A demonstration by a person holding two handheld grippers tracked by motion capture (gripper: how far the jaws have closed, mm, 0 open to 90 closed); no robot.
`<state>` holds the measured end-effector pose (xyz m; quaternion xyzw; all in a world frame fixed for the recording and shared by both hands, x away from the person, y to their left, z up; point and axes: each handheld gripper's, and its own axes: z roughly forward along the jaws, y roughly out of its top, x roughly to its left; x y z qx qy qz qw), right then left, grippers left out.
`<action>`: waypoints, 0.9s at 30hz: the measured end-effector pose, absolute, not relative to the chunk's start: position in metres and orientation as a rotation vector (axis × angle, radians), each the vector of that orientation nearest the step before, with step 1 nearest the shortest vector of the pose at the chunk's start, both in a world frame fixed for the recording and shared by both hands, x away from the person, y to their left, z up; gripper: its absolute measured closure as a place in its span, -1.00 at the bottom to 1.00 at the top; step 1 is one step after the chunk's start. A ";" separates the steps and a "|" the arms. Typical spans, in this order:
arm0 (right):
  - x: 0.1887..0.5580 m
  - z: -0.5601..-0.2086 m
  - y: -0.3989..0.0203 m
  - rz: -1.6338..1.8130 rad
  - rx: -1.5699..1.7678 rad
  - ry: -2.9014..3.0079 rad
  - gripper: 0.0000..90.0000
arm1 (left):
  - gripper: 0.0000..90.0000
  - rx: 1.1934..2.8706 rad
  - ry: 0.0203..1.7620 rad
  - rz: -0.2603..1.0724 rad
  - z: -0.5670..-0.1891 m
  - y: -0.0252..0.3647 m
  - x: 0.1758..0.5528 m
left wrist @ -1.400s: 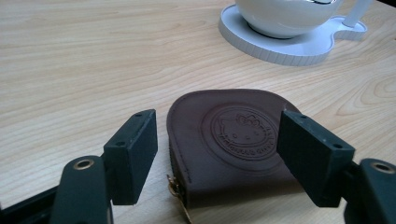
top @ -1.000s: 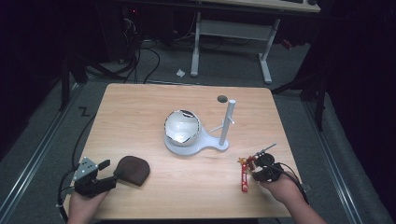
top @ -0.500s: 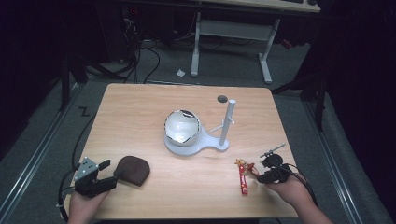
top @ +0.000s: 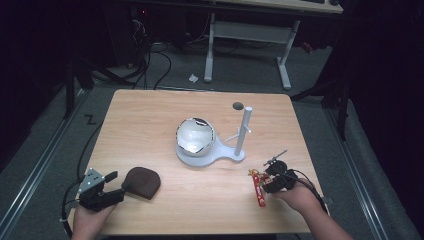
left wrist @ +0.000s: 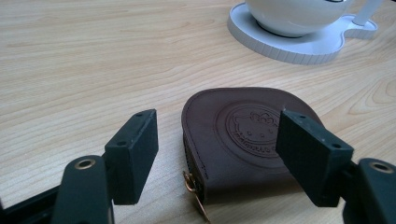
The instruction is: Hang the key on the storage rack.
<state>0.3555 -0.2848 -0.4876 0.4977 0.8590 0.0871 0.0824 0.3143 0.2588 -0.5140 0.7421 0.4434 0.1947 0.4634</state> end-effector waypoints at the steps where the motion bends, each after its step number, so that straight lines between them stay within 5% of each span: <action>1: 0.356 -0.488 -0.285 0.260 1.487 2.566 0.06 | -0.34 1.825 1.090 0.478 -0.514 0.259 0.314; 12: 0.358 -0.473 -0.283 0.311 1.479 2.544 0.35 | -0.34 1.837 1.088 0.465 -0.516 0.258 0.316; 27: 0.362 -0.488 -0.280 0.260 1.515 2.561 0.15 | -0.34 1.837 1.096 0.461 -0.517 0.259 0.316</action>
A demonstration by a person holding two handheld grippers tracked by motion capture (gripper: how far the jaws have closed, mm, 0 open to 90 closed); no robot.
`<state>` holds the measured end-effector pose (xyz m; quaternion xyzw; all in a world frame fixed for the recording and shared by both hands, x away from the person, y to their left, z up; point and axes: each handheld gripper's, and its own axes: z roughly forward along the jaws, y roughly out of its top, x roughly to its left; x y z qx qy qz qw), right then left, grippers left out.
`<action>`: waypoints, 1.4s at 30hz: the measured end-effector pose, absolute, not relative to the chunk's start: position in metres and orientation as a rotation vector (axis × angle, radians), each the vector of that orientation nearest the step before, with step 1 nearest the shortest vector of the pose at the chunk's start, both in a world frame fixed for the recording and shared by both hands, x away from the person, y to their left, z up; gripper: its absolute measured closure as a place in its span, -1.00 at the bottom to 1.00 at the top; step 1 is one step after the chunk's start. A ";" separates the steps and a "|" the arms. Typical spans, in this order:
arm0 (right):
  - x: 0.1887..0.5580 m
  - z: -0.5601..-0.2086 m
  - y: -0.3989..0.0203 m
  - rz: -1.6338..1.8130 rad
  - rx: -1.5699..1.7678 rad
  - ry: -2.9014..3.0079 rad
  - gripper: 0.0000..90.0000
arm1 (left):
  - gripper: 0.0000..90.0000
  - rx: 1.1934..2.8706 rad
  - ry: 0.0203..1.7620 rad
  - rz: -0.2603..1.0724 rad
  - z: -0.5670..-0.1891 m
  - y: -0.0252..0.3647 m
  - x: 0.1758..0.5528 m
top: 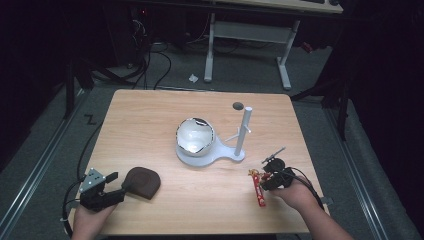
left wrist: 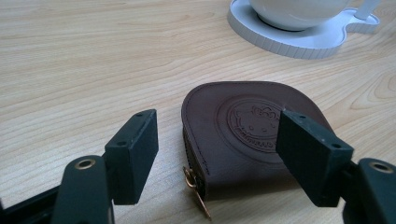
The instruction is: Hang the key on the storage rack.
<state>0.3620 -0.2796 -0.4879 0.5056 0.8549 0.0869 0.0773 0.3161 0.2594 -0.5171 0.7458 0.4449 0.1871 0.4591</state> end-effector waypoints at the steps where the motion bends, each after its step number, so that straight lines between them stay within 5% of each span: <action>1: 0.363 -0.490 -0.279 0.259 1.514 2.566 0.16 | -0.34 1.837 1.096 0.461 -0.517 0.260 0.316; 9: 0.365 -0.490 -0.277 0.284 1.503 2.586 0.48 | -0.32 1.834 1.098 0.463 -0.517 0.260 0.316; 42: 0.344 -0.406 -0.294 0.275 1.473 2.614 0.48 | -0.34 1.840 1.100 0.455 -0.519 0.258 0.317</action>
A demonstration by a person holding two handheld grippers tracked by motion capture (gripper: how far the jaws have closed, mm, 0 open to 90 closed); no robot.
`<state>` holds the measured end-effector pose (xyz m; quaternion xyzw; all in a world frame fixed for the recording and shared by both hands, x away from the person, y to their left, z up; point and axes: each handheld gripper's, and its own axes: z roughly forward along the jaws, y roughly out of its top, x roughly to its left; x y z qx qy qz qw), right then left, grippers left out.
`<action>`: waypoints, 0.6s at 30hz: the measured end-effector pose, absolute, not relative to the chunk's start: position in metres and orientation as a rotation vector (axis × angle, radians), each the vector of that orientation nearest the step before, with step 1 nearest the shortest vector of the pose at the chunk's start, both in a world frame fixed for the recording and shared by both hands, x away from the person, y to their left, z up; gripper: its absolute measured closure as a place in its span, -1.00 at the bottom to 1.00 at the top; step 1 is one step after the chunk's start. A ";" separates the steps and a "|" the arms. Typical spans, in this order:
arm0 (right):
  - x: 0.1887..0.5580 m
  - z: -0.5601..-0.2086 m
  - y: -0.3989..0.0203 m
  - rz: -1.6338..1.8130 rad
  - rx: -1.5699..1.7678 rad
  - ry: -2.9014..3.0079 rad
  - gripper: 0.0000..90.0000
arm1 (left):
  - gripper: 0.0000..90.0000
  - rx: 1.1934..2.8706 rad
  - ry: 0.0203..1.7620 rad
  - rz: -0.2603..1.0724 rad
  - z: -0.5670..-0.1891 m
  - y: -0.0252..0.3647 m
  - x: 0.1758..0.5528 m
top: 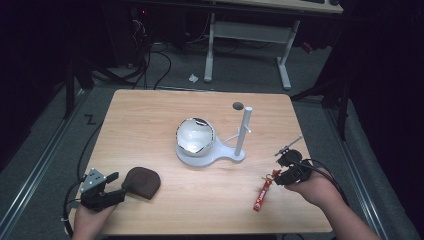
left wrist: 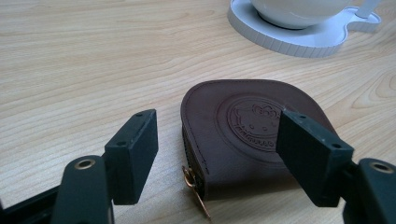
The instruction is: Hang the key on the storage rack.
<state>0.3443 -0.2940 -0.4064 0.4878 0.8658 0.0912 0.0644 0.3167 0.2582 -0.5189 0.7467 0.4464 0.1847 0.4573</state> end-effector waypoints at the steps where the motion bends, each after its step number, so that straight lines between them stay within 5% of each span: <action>1: 0.343 -0.403 -0.293 0.273 1.479 2.609 0.48 | -0.34 1.841 1.099 0.454 -0.519 0.258 0.317; 18: 0.345 -0.363 -0.284 0.287 1.422 2.617 0.48 | -0.34 1.842 1.102 0.449 -0.519 0.258 0.317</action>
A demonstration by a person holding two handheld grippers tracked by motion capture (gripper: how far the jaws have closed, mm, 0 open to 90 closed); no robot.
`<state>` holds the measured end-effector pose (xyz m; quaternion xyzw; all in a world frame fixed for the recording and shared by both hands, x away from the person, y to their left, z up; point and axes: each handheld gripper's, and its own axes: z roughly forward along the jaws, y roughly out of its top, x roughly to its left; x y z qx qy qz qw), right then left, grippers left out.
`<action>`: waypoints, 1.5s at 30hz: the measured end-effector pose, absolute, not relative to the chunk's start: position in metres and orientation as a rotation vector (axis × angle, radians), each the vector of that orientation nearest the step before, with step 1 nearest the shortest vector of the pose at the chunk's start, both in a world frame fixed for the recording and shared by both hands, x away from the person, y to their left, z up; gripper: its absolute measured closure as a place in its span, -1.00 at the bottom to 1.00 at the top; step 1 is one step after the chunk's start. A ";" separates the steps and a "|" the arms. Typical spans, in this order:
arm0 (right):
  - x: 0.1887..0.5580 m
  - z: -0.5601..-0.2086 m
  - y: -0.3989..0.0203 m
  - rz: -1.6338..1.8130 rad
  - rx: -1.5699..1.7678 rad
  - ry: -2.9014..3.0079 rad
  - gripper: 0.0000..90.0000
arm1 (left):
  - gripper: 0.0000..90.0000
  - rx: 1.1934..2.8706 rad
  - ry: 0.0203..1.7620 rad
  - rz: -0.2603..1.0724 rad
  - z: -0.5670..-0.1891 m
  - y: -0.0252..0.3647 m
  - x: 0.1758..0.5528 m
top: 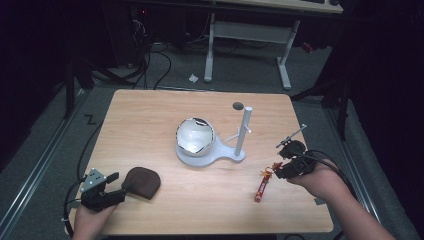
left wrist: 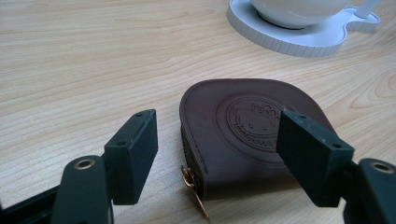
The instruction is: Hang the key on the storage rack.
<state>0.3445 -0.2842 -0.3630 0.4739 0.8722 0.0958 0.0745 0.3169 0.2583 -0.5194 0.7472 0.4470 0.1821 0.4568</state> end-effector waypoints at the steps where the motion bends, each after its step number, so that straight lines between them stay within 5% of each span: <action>1: 0.345 -0.362 -0.284 0.290 1.422 2.618 0.48 | -0.34 1.842 1.102 0.449 -0.519 0.258 0.317; 45: 0.373 -0.292 -0.238 0.296 1.266 2.598 0.48 | -0.35 1.829 1.111 0.436 -0.520 0.262 0.318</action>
